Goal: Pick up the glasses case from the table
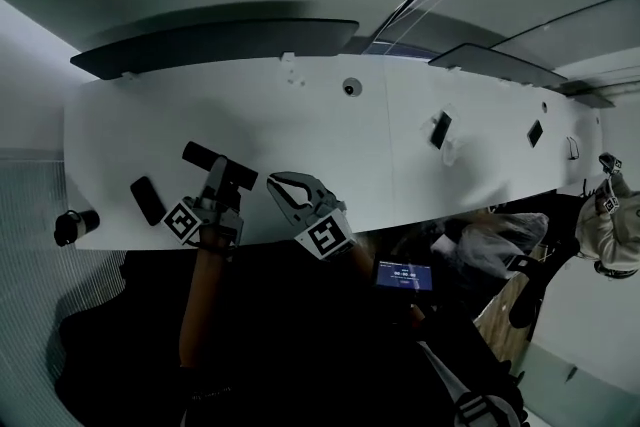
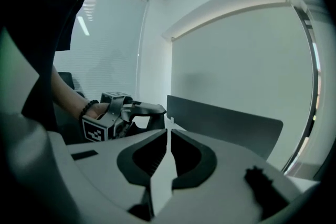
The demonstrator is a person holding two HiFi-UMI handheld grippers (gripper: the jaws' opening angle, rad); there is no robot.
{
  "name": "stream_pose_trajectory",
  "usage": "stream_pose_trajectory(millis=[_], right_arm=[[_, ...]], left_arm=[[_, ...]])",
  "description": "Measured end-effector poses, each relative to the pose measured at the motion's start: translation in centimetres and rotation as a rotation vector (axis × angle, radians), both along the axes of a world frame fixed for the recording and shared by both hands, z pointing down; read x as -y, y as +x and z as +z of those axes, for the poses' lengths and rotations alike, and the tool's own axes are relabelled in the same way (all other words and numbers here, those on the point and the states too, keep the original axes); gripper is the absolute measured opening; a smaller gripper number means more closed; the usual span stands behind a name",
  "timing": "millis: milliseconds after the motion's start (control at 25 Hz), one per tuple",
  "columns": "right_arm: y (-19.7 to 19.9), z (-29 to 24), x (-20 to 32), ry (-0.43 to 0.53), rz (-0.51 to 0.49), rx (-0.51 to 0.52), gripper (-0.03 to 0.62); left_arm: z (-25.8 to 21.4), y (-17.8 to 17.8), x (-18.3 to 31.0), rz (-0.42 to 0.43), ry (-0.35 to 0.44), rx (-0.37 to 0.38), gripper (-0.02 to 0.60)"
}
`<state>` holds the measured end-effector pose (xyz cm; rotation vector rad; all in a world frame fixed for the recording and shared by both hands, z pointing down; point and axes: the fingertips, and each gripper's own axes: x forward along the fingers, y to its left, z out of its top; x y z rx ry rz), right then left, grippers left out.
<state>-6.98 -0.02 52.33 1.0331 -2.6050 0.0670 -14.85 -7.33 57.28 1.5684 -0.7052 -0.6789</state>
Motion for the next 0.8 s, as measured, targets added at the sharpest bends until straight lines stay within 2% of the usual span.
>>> stream_pose_trajectory(millis=[40,160,360,600,720,800], right_arm=[[-0.4,-0.2,-0.1,0.014,-0.014,-0.005,0.013],[-1.4,-0.4,-0.4,0.031,-0.056,-0.010,0.081],[-2.0,-0.1,-0.6,0.000,-0.081,0.000,0.087],[-2.3,-0.1,-0.7,0.000,-0.091,0.020,0.087],[-1.7,0.0,-0.7,0.000,-0.079,0.027,0.084],[-1.5,0.0,-0.6,-0.007,-0.063,0.041,0.059]], left_arm=[[-0.1,-0.2,-0.2,-0.011,-0.003,-0.009,0.293],[-0.3,-0.4,-0.7,-0.030,-0.007,-0.032,0.293],[0.5,-1.2,-1.1,-0.030,-0.013,-0.016,0.293],[-1.6,-3.9,-2.0,-0.068,0.132,-0.144,0.293],[-1.4,-5.0,-2.4,-0.084,0.152,-0.161,0.293],[-1.2,-5.6,-2.6,-0.093,0.155,-0.166,0.293]])
